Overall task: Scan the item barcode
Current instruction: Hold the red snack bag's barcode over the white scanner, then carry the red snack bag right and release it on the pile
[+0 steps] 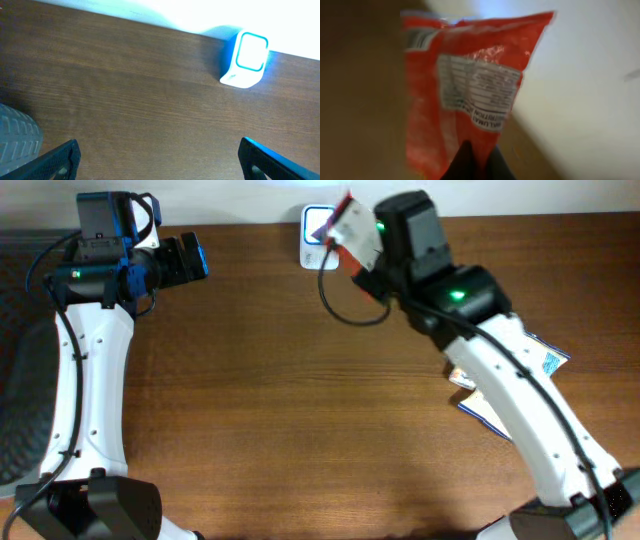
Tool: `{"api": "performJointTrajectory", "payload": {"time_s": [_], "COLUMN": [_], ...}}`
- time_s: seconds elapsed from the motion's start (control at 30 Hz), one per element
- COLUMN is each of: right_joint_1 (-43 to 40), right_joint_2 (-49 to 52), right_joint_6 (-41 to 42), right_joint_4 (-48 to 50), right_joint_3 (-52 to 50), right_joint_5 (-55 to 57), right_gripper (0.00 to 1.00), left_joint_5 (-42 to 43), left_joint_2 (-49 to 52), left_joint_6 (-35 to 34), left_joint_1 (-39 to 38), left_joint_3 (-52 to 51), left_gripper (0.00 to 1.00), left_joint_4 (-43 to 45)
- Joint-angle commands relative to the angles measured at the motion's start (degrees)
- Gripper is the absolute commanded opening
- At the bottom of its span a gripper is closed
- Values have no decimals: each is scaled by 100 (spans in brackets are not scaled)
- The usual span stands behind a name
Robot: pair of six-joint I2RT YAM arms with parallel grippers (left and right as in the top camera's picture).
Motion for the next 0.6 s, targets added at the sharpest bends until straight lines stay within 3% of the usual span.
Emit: {"api": "performJointTrajectory", "payload": {"time_s": [0.0,0.13,0.23,0.5,0.57], "right_joint_1": [-562,-1344,-2006,-3512,-3814], "right_joint_2": [28,114,151,153,153], "right_joint_6": [2557,3320,3630,3930,3926], "right_joint_4": [-1108,-2330,-2444,-649,81], "right_joint_3": [-48,-153,-531,-2765,-3370], "right_joint_5": [-1508,-1563,-1563,-1563,-1561], "right_gripper": [4,4,4,4,25], "left_joint_5": [-22,-22,-22,-22,-22], "left_joint_2": [31,31,31,31,31], "left_joint_6": [96,94,96,96,96], "left_joint_1": [-7,-7,-7,-7,-7], "left_joint_3": [11,11,11,11,11], "left_gripper": [99,99,99,99,99], "left_joint_4": [9,9,9,9,9]}}
